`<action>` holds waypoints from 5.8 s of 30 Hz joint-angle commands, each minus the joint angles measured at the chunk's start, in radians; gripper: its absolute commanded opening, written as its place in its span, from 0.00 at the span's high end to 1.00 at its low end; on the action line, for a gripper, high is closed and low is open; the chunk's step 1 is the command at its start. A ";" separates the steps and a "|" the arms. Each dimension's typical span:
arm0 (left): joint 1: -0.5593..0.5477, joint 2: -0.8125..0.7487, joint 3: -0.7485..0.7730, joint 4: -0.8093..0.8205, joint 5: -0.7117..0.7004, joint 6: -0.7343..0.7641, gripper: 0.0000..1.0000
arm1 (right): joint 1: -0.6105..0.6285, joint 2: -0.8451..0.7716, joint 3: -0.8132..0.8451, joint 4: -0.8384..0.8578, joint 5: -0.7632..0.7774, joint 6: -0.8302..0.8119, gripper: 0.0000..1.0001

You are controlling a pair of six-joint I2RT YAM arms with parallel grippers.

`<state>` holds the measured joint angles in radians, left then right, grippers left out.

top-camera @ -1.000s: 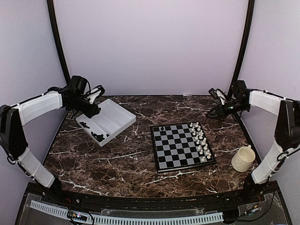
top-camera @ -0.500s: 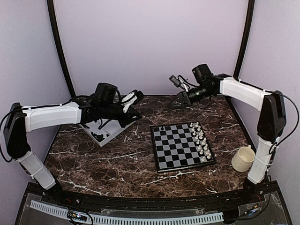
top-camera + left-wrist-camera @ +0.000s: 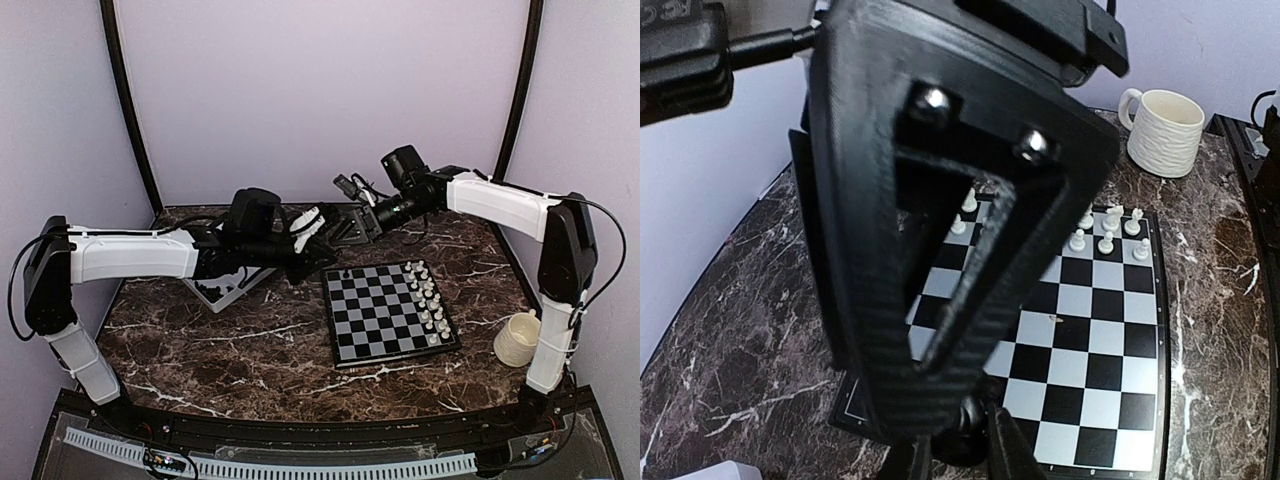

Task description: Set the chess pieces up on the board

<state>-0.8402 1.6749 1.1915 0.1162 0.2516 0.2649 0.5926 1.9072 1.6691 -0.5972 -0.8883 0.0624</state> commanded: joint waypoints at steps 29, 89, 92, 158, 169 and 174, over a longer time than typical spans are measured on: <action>-0.015 -0.072 -0.031 0.016 -0.178 0.017 0.53 | 0.042 -0.064 -0.029 -0.044 0.124 -0.088 1.00; 0.214 -0.354 -0.161 -0.088 -0.478 -0.127 0.36 | 0.427 0.118 -0.118 -0.272 0.850 -0.598 0.85; 0.215 -0.353 -0.160 -0.089 -0.474 -0.127 0.36 | 0.426 0.119 -0.118 -0.271 0.853 -0.597 0.80; 0.569 0.221 0.310 -1.065 -0.257 -0.488 0.62 | 0.083 -0.257 -0.317 -0.203 0.577 -0.556 0.65; 0.553 0.291 0.313 -1.123 -0.170 -0.547 0.61 | 0.082 -0.264 -0.321 -0.205 0.577 -0.556 0.66; 0.552 0.318 0.296 -1.105 -0.156 -0.555 0.60 | 0.082 -0.264 -0.320 -0.207 0.576 -0.558 0.66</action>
<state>-0.2844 1.9762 1.5082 -0.9672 0.0692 -0.2714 0.6800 1.6451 1.3327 -0.8082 -0.2993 -0.4923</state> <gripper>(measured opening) 0.394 0.343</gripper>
